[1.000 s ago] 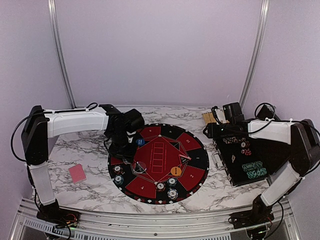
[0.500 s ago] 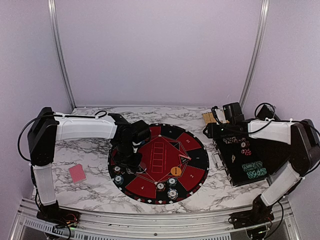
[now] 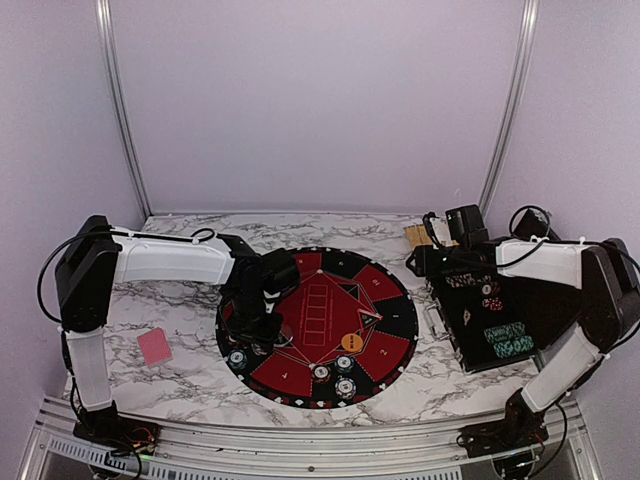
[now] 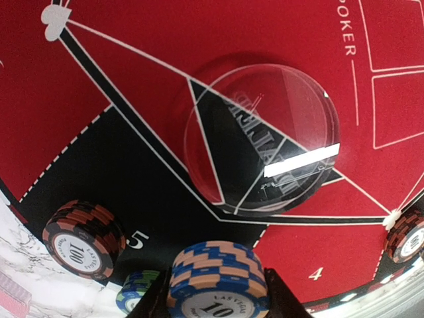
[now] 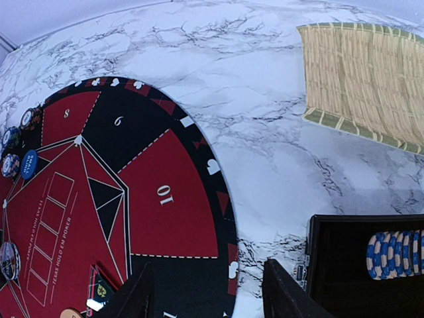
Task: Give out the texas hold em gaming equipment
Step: Place the pile of poker chips at the dealer area.
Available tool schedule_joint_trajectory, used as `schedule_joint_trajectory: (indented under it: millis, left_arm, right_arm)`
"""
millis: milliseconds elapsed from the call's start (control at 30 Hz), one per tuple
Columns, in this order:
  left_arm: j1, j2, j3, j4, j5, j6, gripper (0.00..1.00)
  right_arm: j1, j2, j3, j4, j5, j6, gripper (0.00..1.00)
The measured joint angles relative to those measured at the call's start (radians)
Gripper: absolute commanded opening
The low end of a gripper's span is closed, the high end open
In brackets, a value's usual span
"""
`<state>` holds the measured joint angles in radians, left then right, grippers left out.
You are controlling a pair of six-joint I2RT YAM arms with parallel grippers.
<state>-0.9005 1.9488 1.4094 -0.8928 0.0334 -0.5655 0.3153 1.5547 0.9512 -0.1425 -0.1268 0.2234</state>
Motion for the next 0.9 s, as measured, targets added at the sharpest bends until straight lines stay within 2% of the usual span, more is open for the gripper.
schedule_joint_trajectory:
  millis: [900]
  left_arm:
    - [0.0,0.0,-0.034,0.021,-0.001,-0.004,0.44]
  right_arm:
    - [0.0,0.0,0.0,0.0,0.0,0.0,0.54]
